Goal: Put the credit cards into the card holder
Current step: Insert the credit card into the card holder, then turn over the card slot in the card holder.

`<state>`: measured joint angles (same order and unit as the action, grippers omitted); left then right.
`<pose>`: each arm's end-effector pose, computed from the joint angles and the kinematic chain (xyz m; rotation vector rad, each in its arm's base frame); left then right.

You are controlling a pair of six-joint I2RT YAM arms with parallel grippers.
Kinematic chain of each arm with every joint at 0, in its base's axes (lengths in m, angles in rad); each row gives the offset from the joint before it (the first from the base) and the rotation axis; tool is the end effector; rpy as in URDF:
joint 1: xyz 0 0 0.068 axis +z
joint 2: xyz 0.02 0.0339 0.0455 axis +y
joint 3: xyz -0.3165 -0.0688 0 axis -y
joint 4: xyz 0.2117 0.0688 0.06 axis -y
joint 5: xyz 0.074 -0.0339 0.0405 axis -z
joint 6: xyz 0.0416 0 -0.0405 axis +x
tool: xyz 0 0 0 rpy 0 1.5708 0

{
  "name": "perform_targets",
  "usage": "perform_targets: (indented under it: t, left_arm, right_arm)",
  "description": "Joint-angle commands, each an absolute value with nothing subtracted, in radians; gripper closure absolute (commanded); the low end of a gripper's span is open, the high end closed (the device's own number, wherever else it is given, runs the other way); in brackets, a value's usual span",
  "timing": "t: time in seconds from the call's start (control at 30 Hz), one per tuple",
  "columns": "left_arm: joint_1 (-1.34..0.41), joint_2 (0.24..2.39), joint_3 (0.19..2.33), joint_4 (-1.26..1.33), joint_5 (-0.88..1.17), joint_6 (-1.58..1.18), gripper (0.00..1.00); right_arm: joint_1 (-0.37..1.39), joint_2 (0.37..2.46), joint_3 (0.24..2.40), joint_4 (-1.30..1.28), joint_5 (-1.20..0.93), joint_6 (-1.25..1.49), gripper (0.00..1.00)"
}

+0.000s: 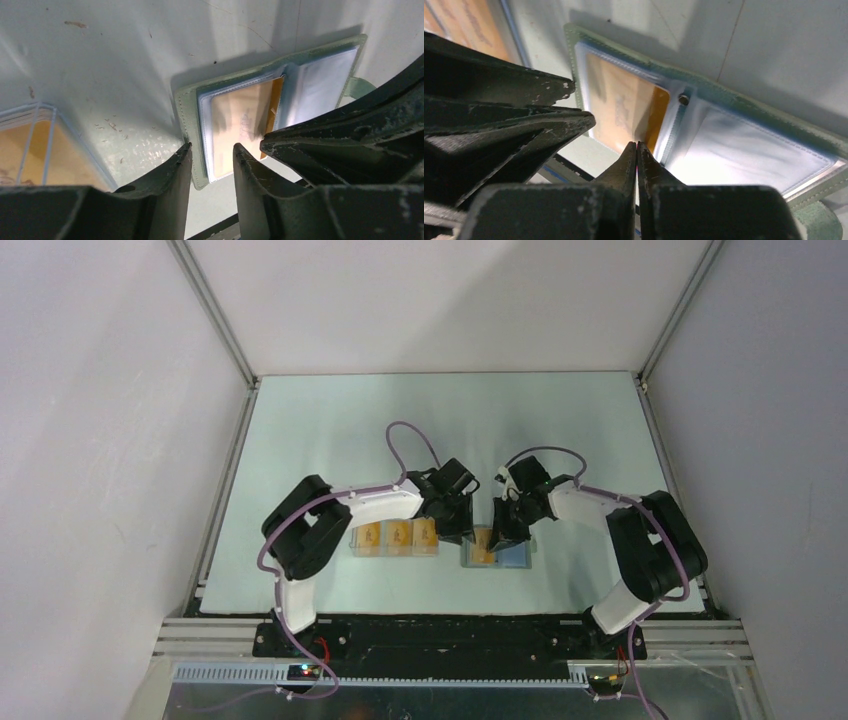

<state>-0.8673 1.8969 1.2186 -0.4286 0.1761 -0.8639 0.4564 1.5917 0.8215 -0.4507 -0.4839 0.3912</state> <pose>0.2372 -0.2909 0.2244 0.0653 2.8940 -0.6861 0.2234 0.1312 0.2215 -0.2209 2.8935 0.8629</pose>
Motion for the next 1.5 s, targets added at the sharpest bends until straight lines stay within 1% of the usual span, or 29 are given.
perform_targets:
  t: [0.0, 0.07, 0.2, 0.27, 0.4, 0.57, 0.77, 0.97, 1.0, 1.13, 1.23, 1.33, 1.47]
  left_arm:
    - [-0.864, 1.923, 1.257, -0.413, 0.19, -0.864, 0.58]
    - [-0.867, 1.925, 1.262, -0.409, 0.197, -0.862, 0.61]
    - [-0.876, 1.904, 1.27, -0.407, 0.191, -0.859, 0.69]
    - [-0.881, 1.891, 1.271, -0.408, 0.188, -0.86, 0.76]
    - [-0.887, 1.893, 1.283, -0.405, 0.198, -0.859, 0.78]
    - [-0.892, 1.921, 1.295, -0.406, 0.205, -0.859, 0.76]
    - [-0.898, 1.903, 1.299, -0.387, 0.228, -0.857, 0.78]
    - [-0.897, 1.919, 1.275, -0.344, 0.256, -0.875, 0.76]
    - [-0.896, 1.916, 1.265, -0.338, 0.253, -0.876, 0.75]
    - [-0.894, 1.896, 1.23, -0.337, 0.206, -0.878, 0.67]
    - [-0.888, 1.871, 1.201, -0.338, 0.149, -0.878, 0.61]
    - [-0.88, 1.857, 1.162, -0.34, 0.118, -0.889, 0.59]
    - [-0.869, 1.861, 1.139, -0.339, 0.114, -0.894, 0.57]
  right_arm:
    - [0.456, 1.625, 0.849, -0.437, -0.445, 0.386, 1.0]
    - [0.46, 1.633, 0.849, -0.442, -0.436, 0.382, 1.0]
    - [0.463, 1.639, 0.85, -0.443, -0.433, 0.38, 1.0]
    - [0.465, 1.639, 0.85, -0.442, -0.436, 0.38, 1.0]
    - [0.465, 1.641, 0.85, -0.439, -0.44, 0.381, 1.0]
    - [0.465, 1.64, 0.85, -0.439, -0.444, 0.383, 1.0]
    - [0.463, 1.611, 0.849, -0.434, -0.469, 0.39, 0.98]
    - [0.432, 1.542, 0.849, -0.442, -0.508, 0.396, 0.93]
    - [0.425, 1.532, 0.849, -0.447, -0.515, 0.395, 0.89]
    - [0.379, 1.465, 0.85, -0.486, -0.512, 0.381, 0.83]
    - [0.354, 1.447, 0.85, -0.526, -0.48, 0.362, 0.81]
    - [0.345, 1.472, 0.85, -0.559, -0.444, 0.341, 0.83]
    - [0.347, 1.525, 0.849, -0.568, -0.424, 0.332, 0.96]
